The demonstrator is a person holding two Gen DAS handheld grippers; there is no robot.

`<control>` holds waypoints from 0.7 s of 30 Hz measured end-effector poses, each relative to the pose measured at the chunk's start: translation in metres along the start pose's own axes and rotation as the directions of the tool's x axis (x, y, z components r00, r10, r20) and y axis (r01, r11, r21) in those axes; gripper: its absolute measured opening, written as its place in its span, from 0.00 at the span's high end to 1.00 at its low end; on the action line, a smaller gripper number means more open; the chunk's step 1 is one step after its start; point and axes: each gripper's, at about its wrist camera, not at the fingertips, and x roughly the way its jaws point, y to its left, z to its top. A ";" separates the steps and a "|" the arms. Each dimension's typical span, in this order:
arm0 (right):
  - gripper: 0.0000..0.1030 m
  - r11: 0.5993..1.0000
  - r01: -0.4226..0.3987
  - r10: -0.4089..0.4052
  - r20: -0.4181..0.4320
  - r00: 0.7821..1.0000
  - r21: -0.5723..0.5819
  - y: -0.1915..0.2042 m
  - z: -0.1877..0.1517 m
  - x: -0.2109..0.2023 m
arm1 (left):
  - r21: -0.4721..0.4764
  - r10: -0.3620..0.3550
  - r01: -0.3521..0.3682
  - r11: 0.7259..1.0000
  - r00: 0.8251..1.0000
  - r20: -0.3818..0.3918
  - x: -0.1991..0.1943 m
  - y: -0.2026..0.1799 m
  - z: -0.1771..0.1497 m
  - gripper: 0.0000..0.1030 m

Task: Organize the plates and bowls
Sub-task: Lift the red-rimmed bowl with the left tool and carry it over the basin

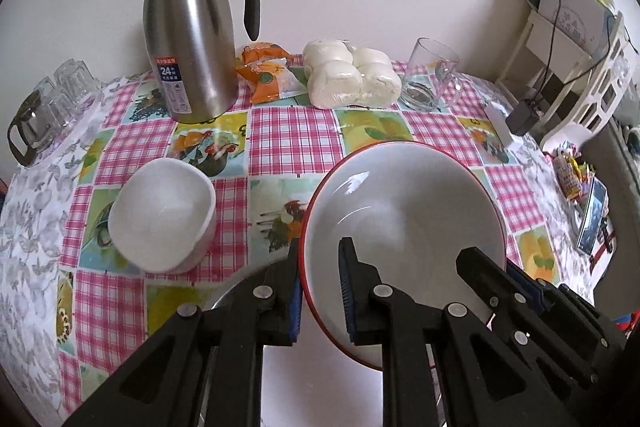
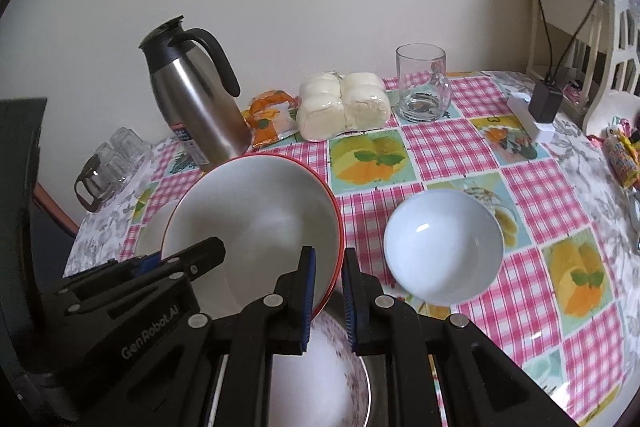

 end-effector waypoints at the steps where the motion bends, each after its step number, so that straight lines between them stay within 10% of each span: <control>1: 0.86 1.000 -0.007 0.007 0.002 1.000 0.012 -0.002 -0.003 -0.002 | 0.005 0.003 -0.003 1.000 1.000 0.001 -0.002 -0.001 -0.002 0.83; 21: 0.85 0.997 -0.048 0.049 -0.008 0.999 0.056 -0.008 -0.037 -0.028 | 0.024 0.037 -0.037 0.999 0.999 -0.017 -0.020 -0.006 -0.037 0.83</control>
